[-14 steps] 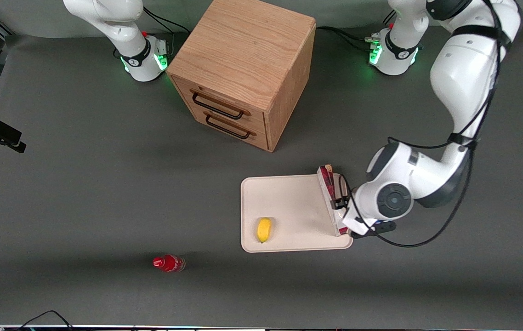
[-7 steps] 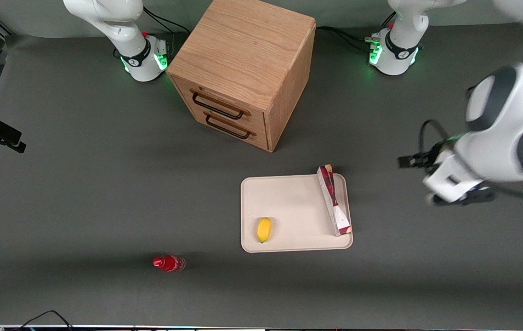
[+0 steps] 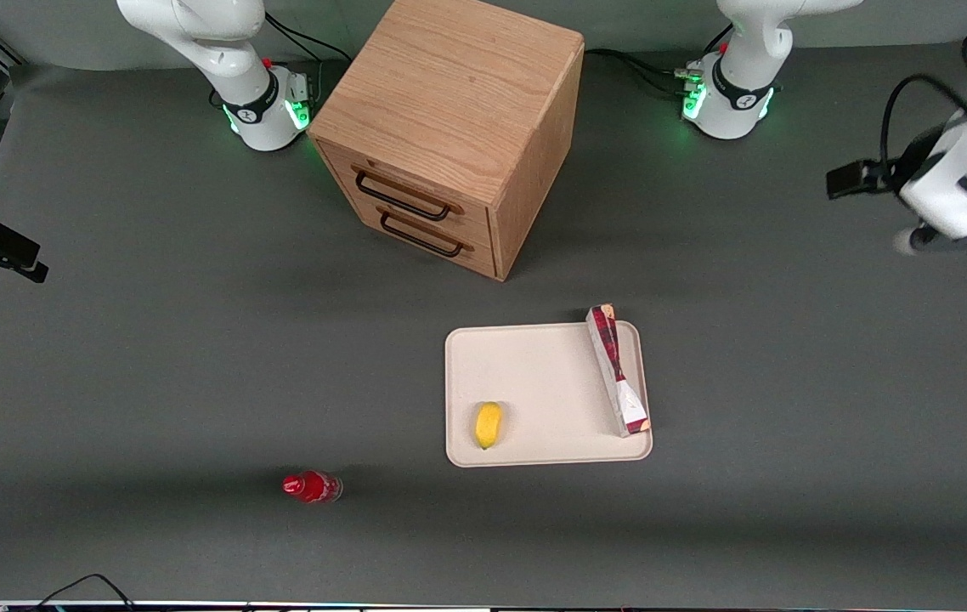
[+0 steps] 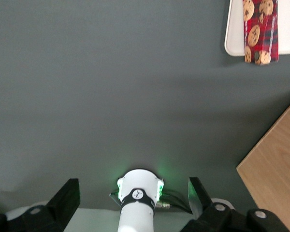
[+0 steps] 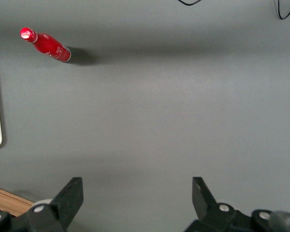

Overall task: Place red cookie box on tray
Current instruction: 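Open the left gripper and raise it away from the tray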

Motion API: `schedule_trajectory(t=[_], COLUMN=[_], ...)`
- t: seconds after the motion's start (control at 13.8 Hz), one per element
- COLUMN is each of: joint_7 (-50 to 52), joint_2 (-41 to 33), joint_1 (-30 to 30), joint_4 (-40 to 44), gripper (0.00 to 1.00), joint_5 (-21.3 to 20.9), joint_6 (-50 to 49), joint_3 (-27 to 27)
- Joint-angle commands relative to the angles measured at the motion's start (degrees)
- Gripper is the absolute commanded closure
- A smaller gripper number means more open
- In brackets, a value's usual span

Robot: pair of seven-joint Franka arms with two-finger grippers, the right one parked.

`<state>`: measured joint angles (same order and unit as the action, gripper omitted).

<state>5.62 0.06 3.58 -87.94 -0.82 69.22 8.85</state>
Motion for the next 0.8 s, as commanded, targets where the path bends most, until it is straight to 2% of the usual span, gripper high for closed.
schedule_trajectory(t=[0.0,0.14,0.29,0.72], joint_7=[-4.46,-5.09,-5.70,-6.41], joint_2=[-12.51,-14.03,-13.25,-5.96], joint_1=[-1.65,-1.74,-1.74,-1.82], joint_4=[-11.53,-12.18,-9.47,0.39], gripper=[0.00,0.00,0.00,0.00], joint_5=[0.99,0.99,0.99,1.34], joint_6=[2.66,2.15,1.80,3.72], joint_3=[-3.39,-4.10,-4.19,-4.01])
